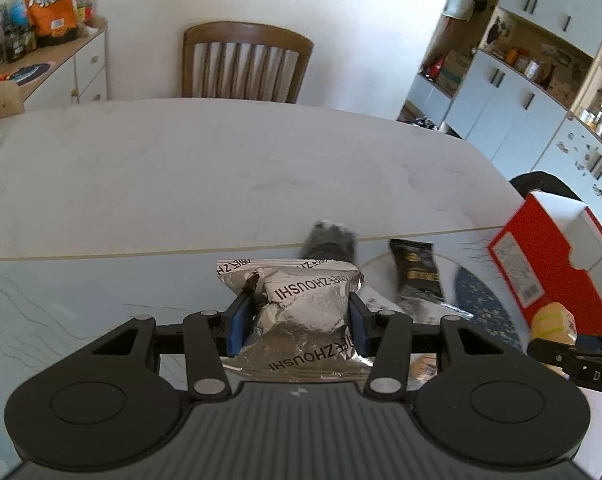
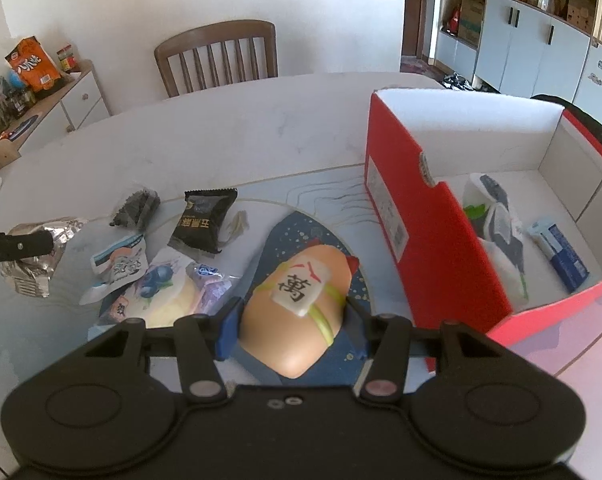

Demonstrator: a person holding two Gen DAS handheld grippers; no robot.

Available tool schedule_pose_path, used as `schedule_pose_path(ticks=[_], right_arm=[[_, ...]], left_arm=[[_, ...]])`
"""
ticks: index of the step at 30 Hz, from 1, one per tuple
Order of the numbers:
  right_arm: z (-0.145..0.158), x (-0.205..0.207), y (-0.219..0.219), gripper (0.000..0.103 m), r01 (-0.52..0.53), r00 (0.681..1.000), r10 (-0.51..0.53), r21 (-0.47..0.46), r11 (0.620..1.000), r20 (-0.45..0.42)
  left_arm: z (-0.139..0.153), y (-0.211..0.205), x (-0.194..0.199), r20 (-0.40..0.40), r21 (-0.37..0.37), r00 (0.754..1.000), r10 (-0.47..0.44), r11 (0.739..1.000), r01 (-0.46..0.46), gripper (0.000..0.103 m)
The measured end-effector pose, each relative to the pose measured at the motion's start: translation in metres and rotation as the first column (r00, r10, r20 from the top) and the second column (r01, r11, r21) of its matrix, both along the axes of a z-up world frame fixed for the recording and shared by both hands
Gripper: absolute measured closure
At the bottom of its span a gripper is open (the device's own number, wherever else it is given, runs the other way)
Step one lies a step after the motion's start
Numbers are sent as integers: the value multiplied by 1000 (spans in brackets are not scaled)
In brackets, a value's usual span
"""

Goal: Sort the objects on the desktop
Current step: 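Carry the silver chip bag and orange bun into the red box with both tools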

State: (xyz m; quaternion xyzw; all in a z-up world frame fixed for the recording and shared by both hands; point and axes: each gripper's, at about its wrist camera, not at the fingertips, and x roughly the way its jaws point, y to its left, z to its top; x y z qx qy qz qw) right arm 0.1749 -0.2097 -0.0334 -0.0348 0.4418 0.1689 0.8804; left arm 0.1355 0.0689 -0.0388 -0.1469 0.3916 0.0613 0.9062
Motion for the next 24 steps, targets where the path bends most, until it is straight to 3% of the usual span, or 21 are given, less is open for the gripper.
schedule_pose_path(ticks=[24], right_arm=[[52,-22,-61,52,-64,997,61,57,996,50]], left_arm=[[53,-123,4,63,-10,974,-219,976,220,55]])
